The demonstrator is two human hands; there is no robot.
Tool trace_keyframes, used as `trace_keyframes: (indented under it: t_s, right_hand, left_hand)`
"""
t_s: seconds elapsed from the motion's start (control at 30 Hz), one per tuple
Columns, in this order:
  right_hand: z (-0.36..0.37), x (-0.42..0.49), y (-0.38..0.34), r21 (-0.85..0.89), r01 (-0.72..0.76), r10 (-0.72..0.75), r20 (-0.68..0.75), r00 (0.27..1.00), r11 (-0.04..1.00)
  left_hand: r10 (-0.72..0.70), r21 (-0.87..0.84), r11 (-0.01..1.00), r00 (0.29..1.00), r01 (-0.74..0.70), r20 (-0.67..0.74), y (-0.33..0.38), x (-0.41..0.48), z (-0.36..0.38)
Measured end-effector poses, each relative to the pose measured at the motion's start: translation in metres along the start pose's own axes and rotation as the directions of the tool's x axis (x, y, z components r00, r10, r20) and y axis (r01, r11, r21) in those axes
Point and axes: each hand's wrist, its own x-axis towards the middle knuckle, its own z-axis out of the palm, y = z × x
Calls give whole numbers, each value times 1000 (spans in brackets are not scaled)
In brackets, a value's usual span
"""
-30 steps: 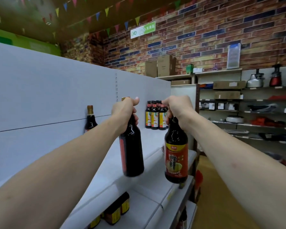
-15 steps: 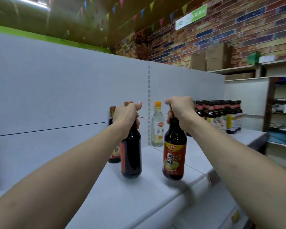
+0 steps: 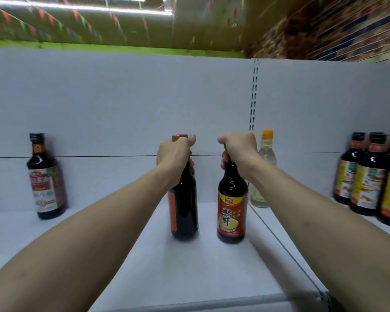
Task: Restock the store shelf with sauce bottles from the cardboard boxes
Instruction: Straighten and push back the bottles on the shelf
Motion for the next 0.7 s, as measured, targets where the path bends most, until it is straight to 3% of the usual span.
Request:
trace_keyframes:
  t_s: [0.3, 0.4, 0.47, 0.57, 0.63, 0.7]
  right_hand:
    - [9, 5, 8, 97, 12, -27, 161, 987, 995]
    - [9, 6, 15, 118, 105, -121, 136, 983, 987]
    - [10, 8, 21, 23, 212, -213, 86, 973, 977]
    - [2, 6, 25, -155, 244, -230, 102, 968, 957]
    - [-14, 5, 30, -258, 222, -164, 227, 960, 940]
    - [-38, 7, 41, -351, 140, 16, 408, 913, 926]
  left_hand:
    - [55, 175, 984, 980, -21, -193, -8, -9, -6]
    - [101, 268, 962, 976, -47, -191, -10, -11, -3]
    - [127, 321, 945, 976, -65, -175, -12, -11, -2]
    - [137, 340, 936, 982, -85, -133, -12, -10, -5]
    - [152, 348, 930, 985, -114, -84, -15, -9, -9]
    - [185, 375, 915, 981, -153, -52, -20, -7, -14]
